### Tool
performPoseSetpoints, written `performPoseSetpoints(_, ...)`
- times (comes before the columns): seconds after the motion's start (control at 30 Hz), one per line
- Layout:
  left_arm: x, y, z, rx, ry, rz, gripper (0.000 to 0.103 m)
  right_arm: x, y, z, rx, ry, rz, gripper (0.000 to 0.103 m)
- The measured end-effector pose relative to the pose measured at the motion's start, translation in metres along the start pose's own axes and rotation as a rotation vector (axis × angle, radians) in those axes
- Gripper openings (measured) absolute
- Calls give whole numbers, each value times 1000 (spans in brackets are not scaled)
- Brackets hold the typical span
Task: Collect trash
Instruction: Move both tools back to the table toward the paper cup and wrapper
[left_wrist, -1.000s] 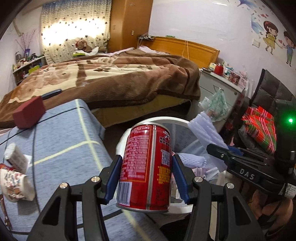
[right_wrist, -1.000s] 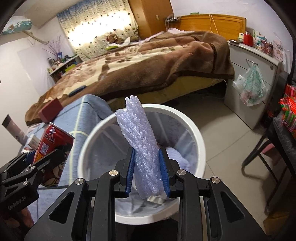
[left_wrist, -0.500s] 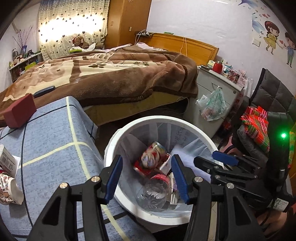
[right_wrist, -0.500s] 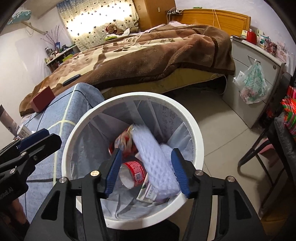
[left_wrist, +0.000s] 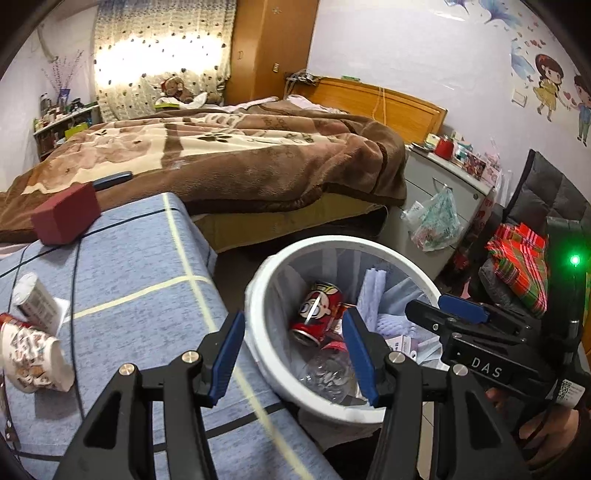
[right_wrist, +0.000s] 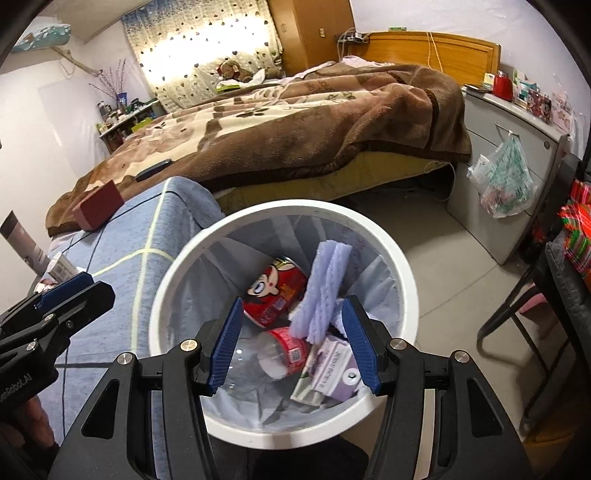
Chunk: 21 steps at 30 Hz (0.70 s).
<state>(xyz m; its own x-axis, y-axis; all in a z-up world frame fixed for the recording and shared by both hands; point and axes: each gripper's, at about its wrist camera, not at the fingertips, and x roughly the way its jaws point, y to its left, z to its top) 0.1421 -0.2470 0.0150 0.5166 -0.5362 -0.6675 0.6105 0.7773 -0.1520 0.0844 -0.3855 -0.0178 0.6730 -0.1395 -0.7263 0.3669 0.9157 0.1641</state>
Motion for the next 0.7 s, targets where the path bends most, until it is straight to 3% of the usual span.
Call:
performPoseSetpoints(0.27,-28,38,-11,-59,-36,51,60,-4,24,-3,-46,-15,55,57)
performPoseSetpoints(0.7,-80,117,-37,-177,-93,217,63,-2,89,-9,-190,-32,225,57)
